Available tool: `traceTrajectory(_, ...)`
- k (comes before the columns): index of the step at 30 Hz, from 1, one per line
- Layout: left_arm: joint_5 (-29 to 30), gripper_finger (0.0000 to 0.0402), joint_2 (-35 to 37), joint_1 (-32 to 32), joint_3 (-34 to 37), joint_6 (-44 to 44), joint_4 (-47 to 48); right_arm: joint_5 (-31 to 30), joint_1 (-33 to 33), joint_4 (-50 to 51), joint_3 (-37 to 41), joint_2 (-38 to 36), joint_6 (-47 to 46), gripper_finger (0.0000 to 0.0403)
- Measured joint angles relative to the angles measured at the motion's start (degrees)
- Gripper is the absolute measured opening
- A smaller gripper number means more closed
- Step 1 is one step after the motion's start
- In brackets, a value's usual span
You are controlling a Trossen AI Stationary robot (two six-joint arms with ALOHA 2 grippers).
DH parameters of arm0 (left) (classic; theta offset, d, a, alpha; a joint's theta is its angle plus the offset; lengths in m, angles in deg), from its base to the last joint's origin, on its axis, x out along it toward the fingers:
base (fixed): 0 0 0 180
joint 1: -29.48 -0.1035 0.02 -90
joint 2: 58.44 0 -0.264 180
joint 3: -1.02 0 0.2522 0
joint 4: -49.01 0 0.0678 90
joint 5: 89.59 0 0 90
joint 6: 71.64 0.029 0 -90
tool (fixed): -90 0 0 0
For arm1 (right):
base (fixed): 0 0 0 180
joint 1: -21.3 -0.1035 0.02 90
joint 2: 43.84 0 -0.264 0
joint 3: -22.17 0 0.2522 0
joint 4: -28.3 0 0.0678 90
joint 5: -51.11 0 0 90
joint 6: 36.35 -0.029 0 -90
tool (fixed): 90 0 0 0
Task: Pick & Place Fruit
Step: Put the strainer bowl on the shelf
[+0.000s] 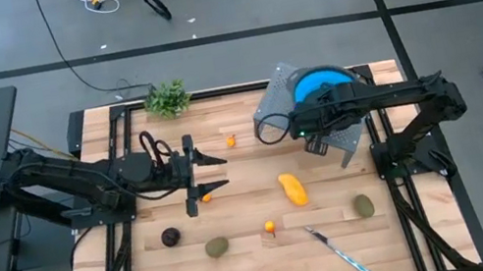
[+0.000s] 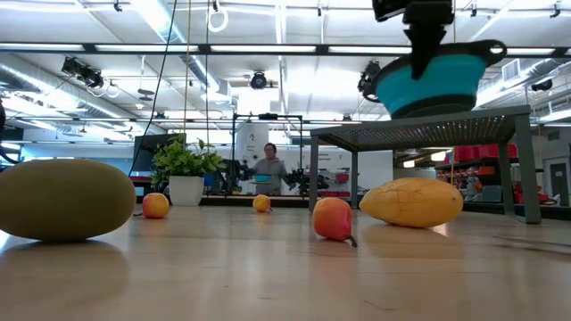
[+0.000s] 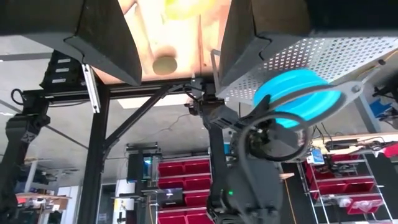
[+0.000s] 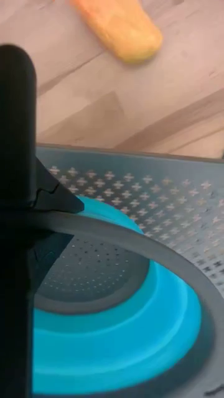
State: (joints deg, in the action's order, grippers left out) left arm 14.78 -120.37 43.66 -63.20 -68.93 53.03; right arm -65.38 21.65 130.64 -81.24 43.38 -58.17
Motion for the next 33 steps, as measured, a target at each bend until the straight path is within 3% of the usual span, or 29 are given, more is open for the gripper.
traceTrajectory(12, 0.0, 0.0224, 0.0, 0.0, 0.0, 1.0, -0.4, -0.9, -6.9, 1.4, 0.0, -2.3, -11.0, 0.0019)
traceTrajectory(21, 0.0, 0.0224, 0.0, 0.0, 0.0, 1.0, -0.2, -3.6, -6.2, 0.9, 0.2, -3.1, -9.5, 0.0019)
traceTrajectory(33, -0.1, 0.0224, 0.0, 0.0, 0.0, -0.4, 0.2, -3.0, -5.2, 1.4, 8.4, -3.6, -12.8, 0.0019)
